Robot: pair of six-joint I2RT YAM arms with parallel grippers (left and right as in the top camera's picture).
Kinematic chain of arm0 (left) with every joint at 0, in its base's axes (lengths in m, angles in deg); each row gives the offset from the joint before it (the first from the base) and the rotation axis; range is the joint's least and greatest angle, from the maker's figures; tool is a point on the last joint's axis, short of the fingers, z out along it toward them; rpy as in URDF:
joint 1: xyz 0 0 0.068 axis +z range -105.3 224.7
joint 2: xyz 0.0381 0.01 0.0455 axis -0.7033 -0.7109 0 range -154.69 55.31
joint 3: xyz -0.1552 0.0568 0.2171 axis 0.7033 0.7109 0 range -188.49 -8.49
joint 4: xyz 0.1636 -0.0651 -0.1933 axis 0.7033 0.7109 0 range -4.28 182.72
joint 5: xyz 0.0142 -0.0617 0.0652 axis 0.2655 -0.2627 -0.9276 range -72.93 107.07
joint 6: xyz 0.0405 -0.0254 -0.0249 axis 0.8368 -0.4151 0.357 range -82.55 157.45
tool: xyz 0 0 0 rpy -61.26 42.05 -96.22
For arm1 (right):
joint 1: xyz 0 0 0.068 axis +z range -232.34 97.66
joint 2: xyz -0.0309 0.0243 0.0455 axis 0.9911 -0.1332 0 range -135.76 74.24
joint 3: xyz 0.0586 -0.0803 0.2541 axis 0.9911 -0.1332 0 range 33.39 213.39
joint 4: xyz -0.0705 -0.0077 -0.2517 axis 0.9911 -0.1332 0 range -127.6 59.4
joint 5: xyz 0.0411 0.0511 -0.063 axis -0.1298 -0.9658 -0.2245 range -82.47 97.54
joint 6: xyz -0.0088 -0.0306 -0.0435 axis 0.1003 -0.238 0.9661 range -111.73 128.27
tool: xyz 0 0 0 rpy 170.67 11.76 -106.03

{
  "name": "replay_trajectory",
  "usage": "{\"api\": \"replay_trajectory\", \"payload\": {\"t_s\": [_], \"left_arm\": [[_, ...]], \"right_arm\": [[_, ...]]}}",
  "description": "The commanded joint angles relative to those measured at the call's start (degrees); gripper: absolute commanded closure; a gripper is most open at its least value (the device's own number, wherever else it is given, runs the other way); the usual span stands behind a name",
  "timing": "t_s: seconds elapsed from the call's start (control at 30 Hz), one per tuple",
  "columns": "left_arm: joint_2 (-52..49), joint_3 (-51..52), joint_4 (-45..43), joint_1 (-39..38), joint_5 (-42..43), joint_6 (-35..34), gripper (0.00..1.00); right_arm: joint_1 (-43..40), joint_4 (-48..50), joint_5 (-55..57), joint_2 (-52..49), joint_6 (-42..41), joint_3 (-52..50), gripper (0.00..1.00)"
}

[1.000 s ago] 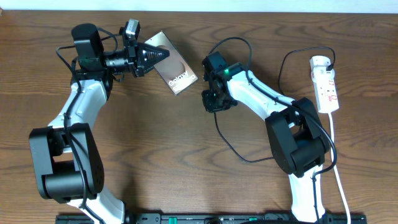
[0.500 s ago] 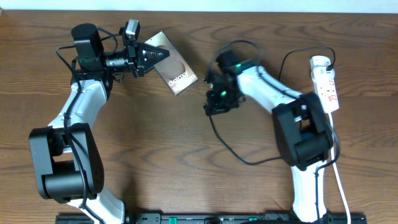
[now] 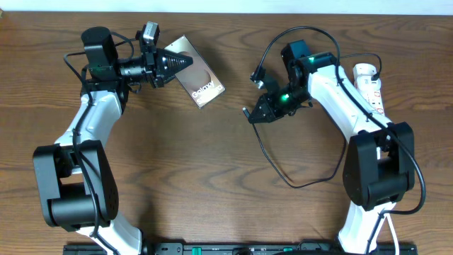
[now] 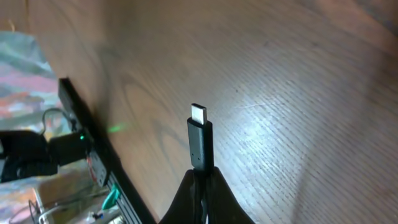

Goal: Plug charger to phone and switch on socket

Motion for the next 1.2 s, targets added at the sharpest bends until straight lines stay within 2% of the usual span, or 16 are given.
{"api": "replay_trajectory", "payload": {"t_s": [0.0, 0.13, 0.2, 0.33, 0.47, 0.87, 1.0, 1.17], "left_arm": [[1.7, -1.0, -0.4, -0.1, 1.8, 0.8, 0.93], [1.7, -1.0, -0.4, -0.1, 1.8, 0.8, 0.93], [1.7, -1.0, -0.4, -0.1, 1.8, 0.8, 0.93], [1.7, -1.0, -0.4, -0.1, 1.8, 0.8, 0.92], [1.7, -1.0, -0.4, -0.1, 1.8, 0.8, 0.93], [1.7, -1.0, -0.4, -0.1, 1.8, 0.8, 0.93], [1.7, -1.0, -0.4, -0.1, 1.8, 0.8, 0.93], [1.7, -1.0, -0.4, -0.1, 1.8, 0.8, 0.93]], "right_arm": [[0.3, -0.3, -5.2, -0.1, 4.3, 0.1, 0.99], [0.3, -0.7, -4.5, -0.1, 4.1, 0.1, 0.99], [0.5, -0.1, 1.1, -0.2, 0.3, 0.1, 0.99], [2.5, 3.4, 25.4, -0.3, -14.6, -0.3, 0.99], [6.5, 8.3, 37.9, -0.6, -21.6, -2.9, 0.99], [10.0, 11.6, 40.3, -6.4, -26.3, -4.5, 0.98], [9.8, 13.2, 40.2, -7.0, -26.4, -4.5, 0.80], [9.8, 14.6, 40.1, -8.0, -27.6, -4.5, 0.74]]}}
